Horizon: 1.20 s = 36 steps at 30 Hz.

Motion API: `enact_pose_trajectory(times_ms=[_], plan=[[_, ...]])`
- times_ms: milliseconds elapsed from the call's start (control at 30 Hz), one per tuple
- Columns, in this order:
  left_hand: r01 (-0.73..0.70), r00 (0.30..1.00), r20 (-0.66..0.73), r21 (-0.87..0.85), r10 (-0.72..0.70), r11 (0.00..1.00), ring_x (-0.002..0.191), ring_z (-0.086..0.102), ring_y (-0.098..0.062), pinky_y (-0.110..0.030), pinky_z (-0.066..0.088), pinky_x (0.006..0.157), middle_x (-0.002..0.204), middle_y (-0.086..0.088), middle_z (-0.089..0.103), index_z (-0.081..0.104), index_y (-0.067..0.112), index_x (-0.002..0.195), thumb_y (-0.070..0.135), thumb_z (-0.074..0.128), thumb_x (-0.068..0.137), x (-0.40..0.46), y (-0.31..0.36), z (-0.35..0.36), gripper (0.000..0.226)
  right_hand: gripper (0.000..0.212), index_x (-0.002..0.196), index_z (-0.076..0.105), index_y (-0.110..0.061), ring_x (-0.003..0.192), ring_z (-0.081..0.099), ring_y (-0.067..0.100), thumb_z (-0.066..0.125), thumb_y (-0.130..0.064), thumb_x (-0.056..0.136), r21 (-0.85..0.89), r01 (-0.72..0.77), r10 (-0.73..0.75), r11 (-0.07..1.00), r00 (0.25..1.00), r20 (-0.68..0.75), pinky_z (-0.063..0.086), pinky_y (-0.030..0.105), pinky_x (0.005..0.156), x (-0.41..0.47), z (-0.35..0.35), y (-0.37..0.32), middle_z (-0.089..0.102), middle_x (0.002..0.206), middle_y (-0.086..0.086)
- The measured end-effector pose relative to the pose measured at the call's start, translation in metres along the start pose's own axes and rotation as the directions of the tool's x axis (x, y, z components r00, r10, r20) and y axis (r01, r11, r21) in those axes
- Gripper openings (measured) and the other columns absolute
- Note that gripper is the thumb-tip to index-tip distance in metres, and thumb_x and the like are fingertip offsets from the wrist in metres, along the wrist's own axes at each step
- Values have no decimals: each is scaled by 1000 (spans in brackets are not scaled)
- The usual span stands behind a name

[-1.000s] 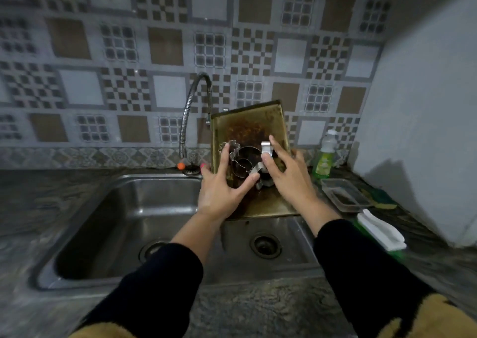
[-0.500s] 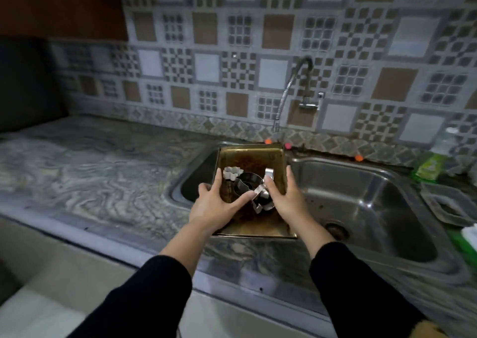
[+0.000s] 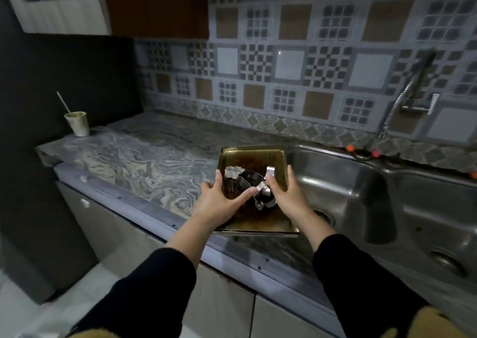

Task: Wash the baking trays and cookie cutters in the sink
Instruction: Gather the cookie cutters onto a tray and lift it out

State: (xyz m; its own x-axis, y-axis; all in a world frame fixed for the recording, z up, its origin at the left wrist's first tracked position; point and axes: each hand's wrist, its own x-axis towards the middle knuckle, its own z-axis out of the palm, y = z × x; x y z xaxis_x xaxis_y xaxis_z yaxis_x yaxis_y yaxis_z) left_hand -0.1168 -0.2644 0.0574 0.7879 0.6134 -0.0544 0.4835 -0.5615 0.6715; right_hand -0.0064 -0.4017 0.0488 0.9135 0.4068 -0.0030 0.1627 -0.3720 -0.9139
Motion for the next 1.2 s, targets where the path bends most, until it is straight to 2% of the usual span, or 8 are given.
enact_pose_trajectory(times_ms=[200,433,633,733,867,1000,1133,1200], plan=[[-14,1000,19,14,13,1000,137,36,-32,-43,38,104,153,-11,17,-1,32,154,92,45,57,57,-54,-46,122,88,152,7,-34,143,24,24,49,-68,82,18,-17,18,1000,999,-29,25,42,115,34,77,-24,23,157,3],[-17,995,93,-11,17,1000,140,29,-33,-44,32,110,155,-13,16,1,31,154,92,47,58,125,-75,-58,122,84,152,3,-37,143,24,24,44,-68,86,-32,-102,101,994,994,-52,27,41,111,81,114,-35,20,158,0],[-28,990,136,4,28,1000,141,27,-35,-45,32,110,156,-12,10,-1,33,153,93,46,55,196,-62,-45,124,84,152,3,-36,144,22,25,41,-70,85,-67,-128,119,990,986,-114,26,43,111,149,116,-27,17,159,0],[-34,988,150,-1,34,999,141,27,-35,-43,32,110,157,-14,10,1,33,154,94,45,53,236,-50,-39,126,85,152,6,-35,142,26,24,43,-71,84,-42,-137,130,990,982,-136,29,42,110,188,112,-25,21,158,0],[-45,984,171,17,42,999,141,28,-36,-43,33,109,159,-14,6,1,34,153,92,46,58,288,-29,-31,120,91,148,16,-40,137,37,25,39,-84,72,-23,-127,122,992,978,-169,36,45,108,239,109,-23,33,153,-4],[-42,970,239,-18,45,999,146,15,-35,-46,26,113,160,-13,2,-2,36,153,88,52,61,344,-10,-20,118,68,144,28,-36,132,42,24,47,-65,86,33,-87,92,996,971,-221,39,37,102,287,102,-23,40,147,-4],[-75,957,275,-50,86,996,148,4,-31,-49,19,115,162,-9,-1,-5,36,152,88,55,57,400,6,-3,124,84,152,11,-36,143,23,24,50,-67,84,77,-171,184,982,961,-209,27,37,111,336,91,-17,17,158,-6],[-85,950,298,-54,98,995,148,7,-30,-47,21,116,162,-9,5,-2,35,153,95,52,46,428,11,6,134,88,151,12,-39,143,25,21,51,-72,79,92,-153,170,984,963,-211,27,34,110,359,88,-14,22,157,-7]])
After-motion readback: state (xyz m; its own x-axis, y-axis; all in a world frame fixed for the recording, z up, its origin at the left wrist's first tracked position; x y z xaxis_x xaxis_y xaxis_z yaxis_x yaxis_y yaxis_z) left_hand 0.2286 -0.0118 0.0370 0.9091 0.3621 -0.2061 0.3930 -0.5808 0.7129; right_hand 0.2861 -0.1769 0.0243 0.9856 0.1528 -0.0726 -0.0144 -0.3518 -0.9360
